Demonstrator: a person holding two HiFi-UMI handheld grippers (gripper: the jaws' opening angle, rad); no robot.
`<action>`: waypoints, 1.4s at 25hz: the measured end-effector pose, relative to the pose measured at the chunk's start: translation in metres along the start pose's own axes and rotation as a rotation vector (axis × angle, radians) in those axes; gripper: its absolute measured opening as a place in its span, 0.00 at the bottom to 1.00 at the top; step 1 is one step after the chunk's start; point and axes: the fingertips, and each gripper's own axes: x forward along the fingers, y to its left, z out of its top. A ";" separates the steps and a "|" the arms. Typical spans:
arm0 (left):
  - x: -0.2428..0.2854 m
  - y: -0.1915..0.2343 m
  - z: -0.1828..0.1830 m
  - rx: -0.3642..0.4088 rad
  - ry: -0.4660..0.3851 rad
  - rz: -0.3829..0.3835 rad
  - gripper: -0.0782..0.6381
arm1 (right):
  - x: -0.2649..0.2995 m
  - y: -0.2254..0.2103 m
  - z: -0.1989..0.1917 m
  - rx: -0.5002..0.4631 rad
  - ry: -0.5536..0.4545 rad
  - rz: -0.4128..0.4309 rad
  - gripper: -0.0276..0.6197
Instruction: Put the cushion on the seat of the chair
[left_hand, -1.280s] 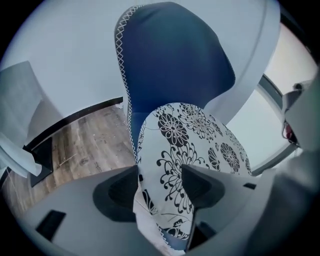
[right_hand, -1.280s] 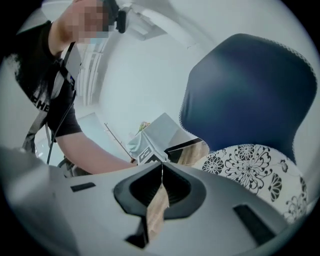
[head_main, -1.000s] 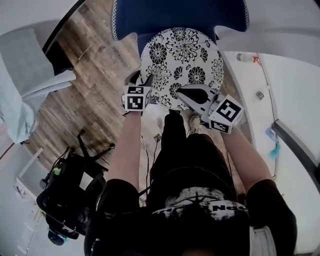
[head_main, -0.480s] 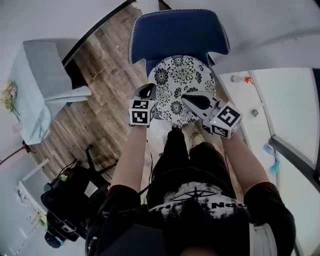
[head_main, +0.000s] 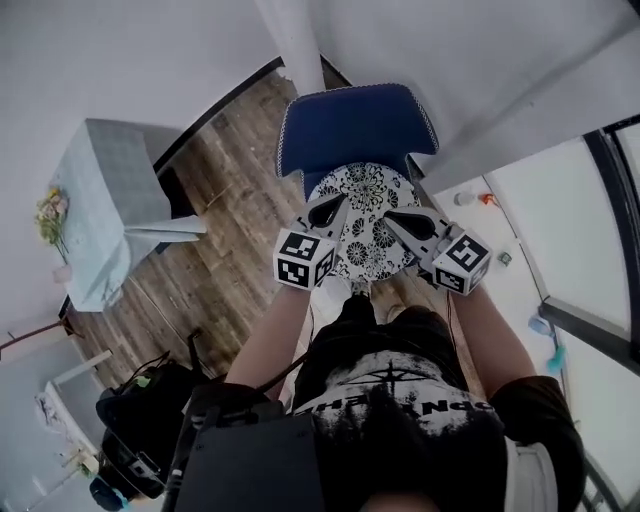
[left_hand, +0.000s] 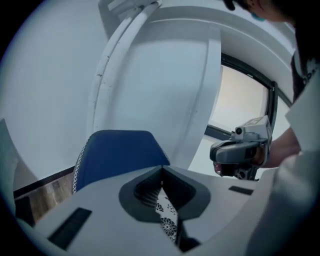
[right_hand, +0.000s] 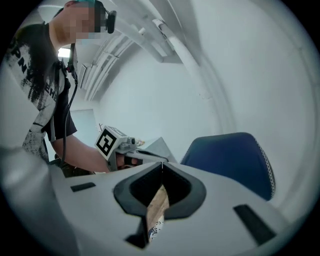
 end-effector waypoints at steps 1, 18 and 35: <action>-0.003 -0.006 0.006 0.007 -0.006 -0.017 0.13 | -0.003 0.000 0.006 -0.007 -0.005 -0.011 0.07; -0.030 -0.077 0.102 0.234 -0.096 -0.218 0.13 | -0.061 0.003 0.085 -0.068 -0.146 -0.264 0.07; -0.025 -0.085 0.126 0.252 -0.150 -0.289 0.13 | -0.073 0.002 0.097 -0.128 -0.141 -0.323 0.07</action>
